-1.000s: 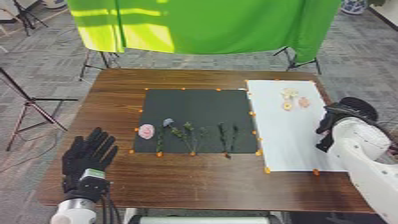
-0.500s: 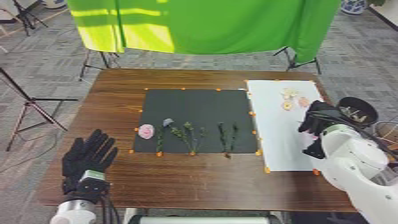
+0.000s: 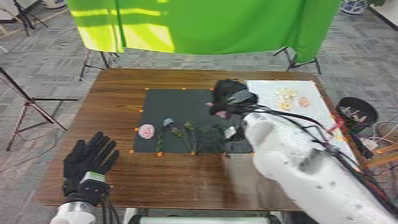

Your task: Arrange flowers

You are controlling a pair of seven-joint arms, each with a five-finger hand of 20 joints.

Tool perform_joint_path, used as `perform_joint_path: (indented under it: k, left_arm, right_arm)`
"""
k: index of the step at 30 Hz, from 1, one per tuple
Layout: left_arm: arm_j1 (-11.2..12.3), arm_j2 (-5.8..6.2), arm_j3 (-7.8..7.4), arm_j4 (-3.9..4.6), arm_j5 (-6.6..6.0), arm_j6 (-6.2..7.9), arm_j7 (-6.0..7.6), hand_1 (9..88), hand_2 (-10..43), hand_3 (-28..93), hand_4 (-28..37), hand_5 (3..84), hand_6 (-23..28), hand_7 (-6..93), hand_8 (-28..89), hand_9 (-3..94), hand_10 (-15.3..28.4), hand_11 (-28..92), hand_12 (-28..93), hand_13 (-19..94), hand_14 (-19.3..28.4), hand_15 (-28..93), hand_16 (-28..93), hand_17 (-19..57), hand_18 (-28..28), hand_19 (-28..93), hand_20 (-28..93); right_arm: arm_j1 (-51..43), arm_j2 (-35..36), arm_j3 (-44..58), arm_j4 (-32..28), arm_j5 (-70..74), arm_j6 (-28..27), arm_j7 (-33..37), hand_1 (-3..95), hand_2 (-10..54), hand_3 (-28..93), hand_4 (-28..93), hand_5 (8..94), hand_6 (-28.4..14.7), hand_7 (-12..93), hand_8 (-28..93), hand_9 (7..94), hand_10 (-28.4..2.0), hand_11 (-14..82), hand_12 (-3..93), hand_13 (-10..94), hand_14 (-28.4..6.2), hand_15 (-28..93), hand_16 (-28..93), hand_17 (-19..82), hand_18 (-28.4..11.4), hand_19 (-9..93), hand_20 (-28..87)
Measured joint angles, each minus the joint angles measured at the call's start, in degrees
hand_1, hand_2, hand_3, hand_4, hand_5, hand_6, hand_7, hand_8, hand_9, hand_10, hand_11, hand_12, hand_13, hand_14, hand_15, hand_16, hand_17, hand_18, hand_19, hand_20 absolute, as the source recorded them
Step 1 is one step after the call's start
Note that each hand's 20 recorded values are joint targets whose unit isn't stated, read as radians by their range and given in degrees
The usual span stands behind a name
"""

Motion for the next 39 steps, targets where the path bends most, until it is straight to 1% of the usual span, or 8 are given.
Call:
perform_joint_path:
  k: [3,11,18,21,25,27,31,39]
  left_arm:
    - [-0.27,0.09,0.13,0.03,0.06,0.02,-0.36,27.3,16.2,73,-28.3,43.4,11.1,17.7,-9,33.0,16.6,29,10,22,16.6,41,-9,-7.5,14.8,38,10]
    - [-0.98,0.49,0.77,0.04,0.18,0.14,-1.21,27.3,16.3,73,-28.3,43.4,11.0,17.7,-9,33.1,16.6,29,10,22,16.6,41,-9,-7.5,14.8,38,10]
    - [-1.26,0.59,1.02,0.05,0.26,0.22,-1.58,27.4,16.4,73,-28.3,43.4,11.0,17.7,-9,33.1,16.6,29,10,23,16.6,41,-9,-7.5,14.8,38,10]
    - [-1.35,0.63,1.1,0.05,0.27,0.33,-1.62,27.4,16.4,73,-28.3,43.4,11.1,17.7,-9,33.1,16.6,29,10,23,16.5,41,-9,-7.5,14.8,38,10]
    - [-1.5,0.64,1.11,0.04,0.3,0.5,-1.8,27.4,16.5,72,-28.3,43.4,11.1,17.7,-9,33.1,16.6,29,10,23,16.6,41,-9,-7.5,14.8,38,9]
    - [-1.51,0.64,1.1,0.03,0.31,0.55,-1.82,27.3,16.5,72,-28.3,43.4,11.1,17.7,-9,33.1,16.5,29,11,23,16.6,41,-9,-7.5,14.8,38,9]
    - [-1.49,0.63,1.07,0.01,0.15,0.54,-1.76,27.3,16.4,73,-28.3,43.4,11.1,17.8,-9,33.1,16.6,29,10,23,16.6,41,-9,-7.5,14.8,38,9]
    - [-1.15,0.62,0.87,-0.06,-0.13,0.54,-1.34,27.3,16.4,73,-28.3,43.4,11.1,17.8,-9,33.0,16.6,29,10,23,16.6,41,-9,-7.5,14.8,38,9]
  right_arm:
    - [2.73,-3.5,-5.33,3.16,-4.77,-1.3,-0.28,61.6,-9.5,66,-28,75.4,0.4,27,0,88.0,-10.9,10.4,43.2,73,-8.3,40,40,30,-20.3,75,33]
    - [4.8,-10.68,-10.66,11.19,-3.45,-3.29,1.66,61.8,-9.5,66,-28,75.6,0.3,27,0,88.2,-10.7,10.8,42.9,73,-8.4,40,40,30,-20.3,75,33]
    - [5.62,-11.29,-13.06,13.26,-4.59,2.79,4.1,60.6,-9.5,66,-28,73.3,-0.4,25,-1,85.8,-10.9,10.4,42.1,71,-8.3,40,39,30,-20.5,75,33]
    - [5.78,-11.42,-12.97,13.42,-4.64,3.43,4.4,58.3,-9.5,66,-28,70.7,-0.7,25,-2,83.3,-11.6,10.0,39.1,69,-9.2,42,36,29,-20.7,75,32]
    - [5.62,-11.69,-11.65,12.61,-4.25,-1.2,4.33,54.8,-9.5,68,-28,68.6,-0.8,21,-3,79.2,-11.8,13.0,33.6,67,-9.8,44,34,28,-20.8,74,32]
    - [5.46,-11.79,-11.09,12.03,-4.16,-3.48,4.25,52.9,-9.5,70,-28,67.6,-0.5,21,-6,76.4,-11.9,16.2,29.5,65,-10.5,45,31,27,-21.0,74,32]
    - [5.24,-11.75,-11.16,11.14,-3.85,-3.44,4.29,48.0,-9.5,76,-28,65.3,-0.4,19,-13,71.1,-13.3,22.9,20.3,62,-11.7,50,24,26,-21.4,74,32]
    - [4.37,-11.01,-10.8,7.25,-2.81,-3.8,4.3,45.3,-9.5,76,-28,62.5,-1.2,17,-13,66.7,-14.9,21.1,18.8,60,-12.6,52,22,25,-21.8,74,33]
